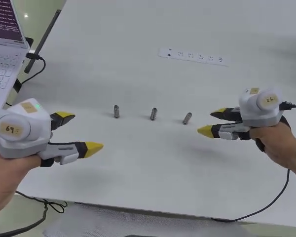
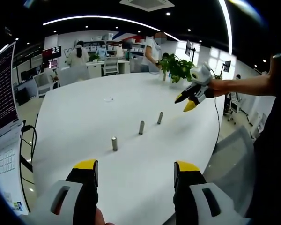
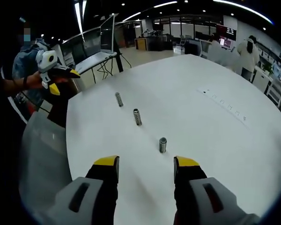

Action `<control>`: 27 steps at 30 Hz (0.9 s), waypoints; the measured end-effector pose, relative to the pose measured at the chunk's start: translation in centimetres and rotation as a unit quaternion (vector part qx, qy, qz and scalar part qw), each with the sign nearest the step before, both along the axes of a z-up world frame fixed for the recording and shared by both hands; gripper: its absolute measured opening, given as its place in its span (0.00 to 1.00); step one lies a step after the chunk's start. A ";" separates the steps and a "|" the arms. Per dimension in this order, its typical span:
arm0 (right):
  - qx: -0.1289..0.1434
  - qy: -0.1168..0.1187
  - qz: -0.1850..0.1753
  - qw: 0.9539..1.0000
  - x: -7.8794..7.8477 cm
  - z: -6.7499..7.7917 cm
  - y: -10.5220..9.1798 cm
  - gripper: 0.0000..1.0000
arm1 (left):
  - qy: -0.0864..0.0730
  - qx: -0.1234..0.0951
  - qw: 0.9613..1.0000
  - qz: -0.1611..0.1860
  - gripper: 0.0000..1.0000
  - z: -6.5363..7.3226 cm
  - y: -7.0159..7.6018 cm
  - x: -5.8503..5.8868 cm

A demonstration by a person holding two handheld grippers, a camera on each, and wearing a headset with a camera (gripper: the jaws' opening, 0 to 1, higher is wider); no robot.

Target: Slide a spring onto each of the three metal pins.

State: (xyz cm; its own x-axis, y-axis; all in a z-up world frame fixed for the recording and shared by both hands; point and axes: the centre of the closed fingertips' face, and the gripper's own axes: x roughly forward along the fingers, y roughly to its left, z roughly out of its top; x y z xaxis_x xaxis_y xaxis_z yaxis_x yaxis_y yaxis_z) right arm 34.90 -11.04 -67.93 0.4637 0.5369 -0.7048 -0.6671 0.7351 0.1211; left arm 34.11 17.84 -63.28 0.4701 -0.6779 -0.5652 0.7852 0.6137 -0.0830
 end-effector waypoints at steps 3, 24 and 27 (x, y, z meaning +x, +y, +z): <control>0.005 -0.006 -0.011 1.000 -0.6 0.3 -0.1 0.47 | 0.000 0.000 1.000 0.000 0.61 0.0 0.0 0.1; 0.037 -0.026 -0.064 0.997 -4.6 1.8 0.5 0.56 | -0.003 -0.004 1.000 0.000 0.62 0.3 -0.4 0.1; 0.040 -0.030 -0.070 0.996 -5.0 1.9 0.7 0.57 | -0.003 -0.004 1.000 0.000 0.62 0.3 -0.5 0.0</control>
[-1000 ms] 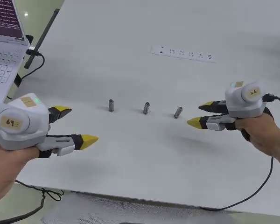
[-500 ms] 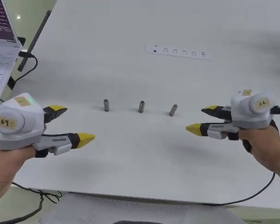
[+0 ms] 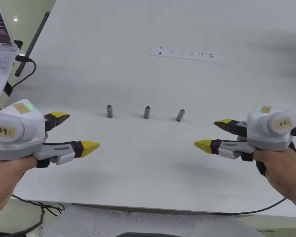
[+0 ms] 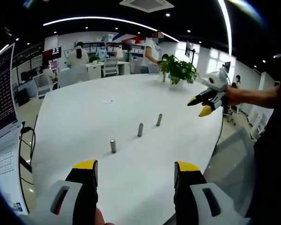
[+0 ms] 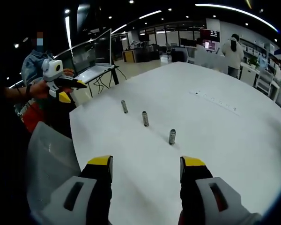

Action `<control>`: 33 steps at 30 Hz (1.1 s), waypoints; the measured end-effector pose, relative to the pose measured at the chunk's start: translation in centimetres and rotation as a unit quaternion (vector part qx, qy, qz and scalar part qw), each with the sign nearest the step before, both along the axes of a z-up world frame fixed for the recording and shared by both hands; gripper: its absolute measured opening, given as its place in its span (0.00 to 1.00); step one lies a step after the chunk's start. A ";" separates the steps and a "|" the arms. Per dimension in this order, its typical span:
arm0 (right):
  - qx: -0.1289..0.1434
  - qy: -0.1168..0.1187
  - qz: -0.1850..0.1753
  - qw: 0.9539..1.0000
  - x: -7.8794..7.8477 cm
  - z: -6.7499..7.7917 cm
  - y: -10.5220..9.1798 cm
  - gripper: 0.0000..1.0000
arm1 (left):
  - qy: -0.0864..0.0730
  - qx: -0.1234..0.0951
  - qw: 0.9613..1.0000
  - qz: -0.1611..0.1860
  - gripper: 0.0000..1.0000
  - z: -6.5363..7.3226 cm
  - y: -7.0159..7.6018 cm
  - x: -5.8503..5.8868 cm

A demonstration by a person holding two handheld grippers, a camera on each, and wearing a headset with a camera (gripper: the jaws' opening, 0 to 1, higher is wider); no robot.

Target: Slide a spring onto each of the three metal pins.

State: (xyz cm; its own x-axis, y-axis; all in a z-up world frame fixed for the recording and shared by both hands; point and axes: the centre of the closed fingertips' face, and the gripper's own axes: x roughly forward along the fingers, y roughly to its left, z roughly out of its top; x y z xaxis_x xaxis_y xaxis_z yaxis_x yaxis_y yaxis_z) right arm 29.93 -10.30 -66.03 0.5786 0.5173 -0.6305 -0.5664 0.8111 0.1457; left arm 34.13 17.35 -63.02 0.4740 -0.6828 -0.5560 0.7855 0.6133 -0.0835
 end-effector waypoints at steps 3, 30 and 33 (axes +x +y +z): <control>0.003 -0.004 -0.005 1.000 -0.2 0.2 0.1 0.59 | -0.001 -0.001 1.000 0.000 0.62 0.0 -0.1 -0.1; 0.007 -0.001 -0.007 1.000 -2.1 -0.4 1.7 0.67 | 0.002 -0.006 1.000 0.007 0.64 -0.1 -0.1 -1.0; 0.008 -0.004 -0.010 1.000 -2.0 -0.2 1.6 0.67 | -0.001 -0.006 1.000 0.008 0.64 0.1 -0.1 -1.0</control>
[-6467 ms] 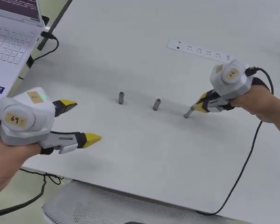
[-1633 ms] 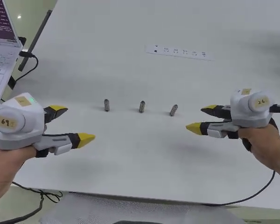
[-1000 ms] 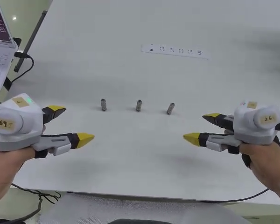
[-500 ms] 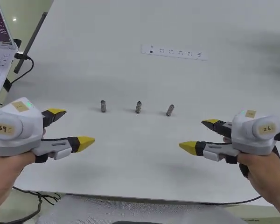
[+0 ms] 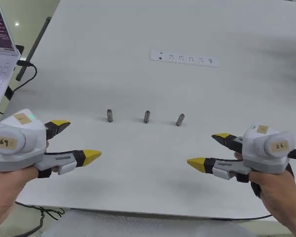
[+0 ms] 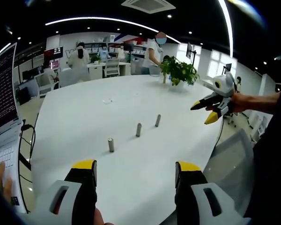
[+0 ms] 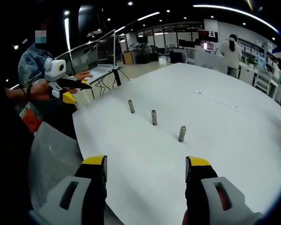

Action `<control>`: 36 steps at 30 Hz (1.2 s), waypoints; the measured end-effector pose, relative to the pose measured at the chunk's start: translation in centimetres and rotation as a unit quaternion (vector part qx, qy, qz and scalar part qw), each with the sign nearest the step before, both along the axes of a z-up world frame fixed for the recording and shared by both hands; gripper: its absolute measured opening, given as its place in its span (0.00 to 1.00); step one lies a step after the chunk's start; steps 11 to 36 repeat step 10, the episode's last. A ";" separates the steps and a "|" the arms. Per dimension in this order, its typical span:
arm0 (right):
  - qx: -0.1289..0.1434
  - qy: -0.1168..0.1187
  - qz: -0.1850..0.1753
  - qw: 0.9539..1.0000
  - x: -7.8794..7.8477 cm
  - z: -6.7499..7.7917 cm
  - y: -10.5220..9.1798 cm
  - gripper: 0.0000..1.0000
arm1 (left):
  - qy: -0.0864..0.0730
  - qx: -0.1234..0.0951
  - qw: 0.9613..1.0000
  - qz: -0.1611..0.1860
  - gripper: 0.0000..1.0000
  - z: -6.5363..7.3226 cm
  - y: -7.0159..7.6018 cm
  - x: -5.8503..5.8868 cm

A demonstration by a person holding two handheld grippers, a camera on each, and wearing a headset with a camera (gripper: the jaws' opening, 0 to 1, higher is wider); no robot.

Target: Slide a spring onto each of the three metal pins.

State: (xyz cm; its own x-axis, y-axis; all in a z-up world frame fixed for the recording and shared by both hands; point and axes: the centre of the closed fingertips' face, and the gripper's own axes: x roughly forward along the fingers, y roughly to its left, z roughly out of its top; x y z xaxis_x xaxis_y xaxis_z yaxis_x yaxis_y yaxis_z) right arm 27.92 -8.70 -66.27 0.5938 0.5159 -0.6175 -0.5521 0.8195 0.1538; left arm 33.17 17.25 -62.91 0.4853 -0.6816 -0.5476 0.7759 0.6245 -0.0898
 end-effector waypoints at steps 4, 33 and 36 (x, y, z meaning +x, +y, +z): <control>-0.002 -0.001 0.000 1.000 0.0 0.1 -0.1 0.68 | -0.004 0.000 1.000 0.000 0.64 0.2 -0.1 0.1; 0.002 -0.010 -0.001 1.000 -0.1 0.7 -0.1 0.69 | -0.008 0.002 1.000 0.000 0.65 0.5 -0.1 0.1; 0.002 -0.010 -0.001 1.000 -0.1 0.7 -0.1 0.69 | -0.008 0.002 1.000 0.000 0.65 0.5 -0.1 0.1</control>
